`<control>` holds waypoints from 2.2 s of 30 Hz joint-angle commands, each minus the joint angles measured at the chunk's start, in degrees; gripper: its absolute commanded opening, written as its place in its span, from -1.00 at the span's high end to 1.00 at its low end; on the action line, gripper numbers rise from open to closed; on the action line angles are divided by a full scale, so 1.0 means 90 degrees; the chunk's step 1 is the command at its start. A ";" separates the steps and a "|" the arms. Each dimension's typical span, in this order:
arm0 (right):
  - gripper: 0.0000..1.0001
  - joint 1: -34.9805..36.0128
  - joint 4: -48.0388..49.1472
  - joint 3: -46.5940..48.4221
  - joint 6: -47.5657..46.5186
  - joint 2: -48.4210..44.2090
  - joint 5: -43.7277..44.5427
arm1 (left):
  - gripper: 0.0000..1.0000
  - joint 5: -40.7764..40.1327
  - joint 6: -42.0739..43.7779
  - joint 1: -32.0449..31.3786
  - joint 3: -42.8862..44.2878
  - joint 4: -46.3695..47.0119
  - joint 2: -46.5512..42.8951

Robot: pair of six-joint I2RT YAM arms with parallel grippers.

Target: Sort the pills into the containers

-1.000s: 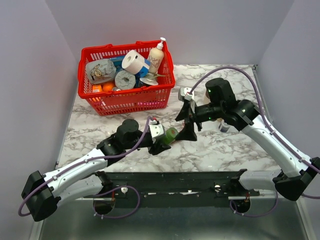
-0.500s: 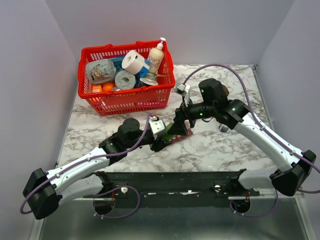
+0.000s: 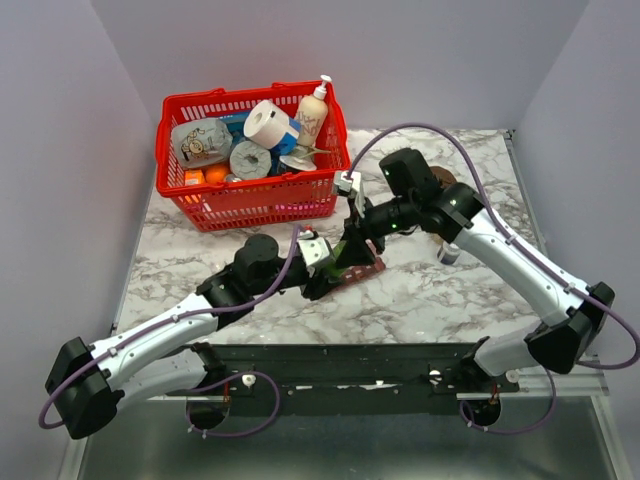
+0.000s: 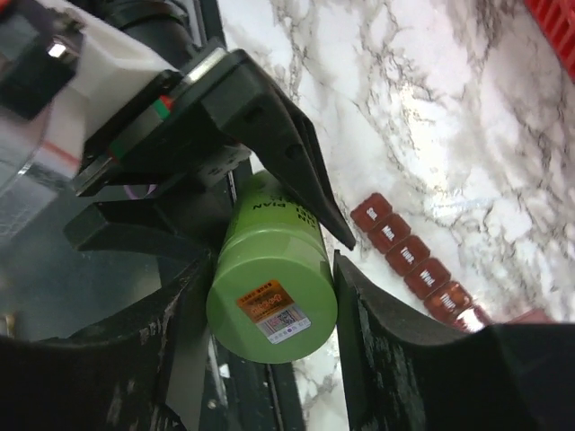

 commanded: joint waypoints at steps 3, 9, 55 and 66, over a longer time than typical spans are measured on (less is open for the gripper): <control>0.57 0.0021 -0.4297 0.2234 -0.6135 0.1260 -0.2410 | 1.00 0.1055 0.0673 0.0009 0.0482 -0.0763 -0.0055; 0.54 0.0040 -0.4648 0.2627 -0.8598 0.1518 -0.2229 | 1.00 0.1643 0.0909 0.0009 0.0718 -0.1271 0.0092; -0.08 0.0128 0.1146 -0.0489 0.0596 -0.0573 -0.0197 | 1.00 0.0197 0.0655 0.0029 0.0444 -0.0763 -0.0357; 0.95 0.0558 -0.2073 0.1405 -0.3347 0.0451 -0.1319 | 1.00 0.0714 0.1231 0.0087 0.0474 -0.1223 -0.0474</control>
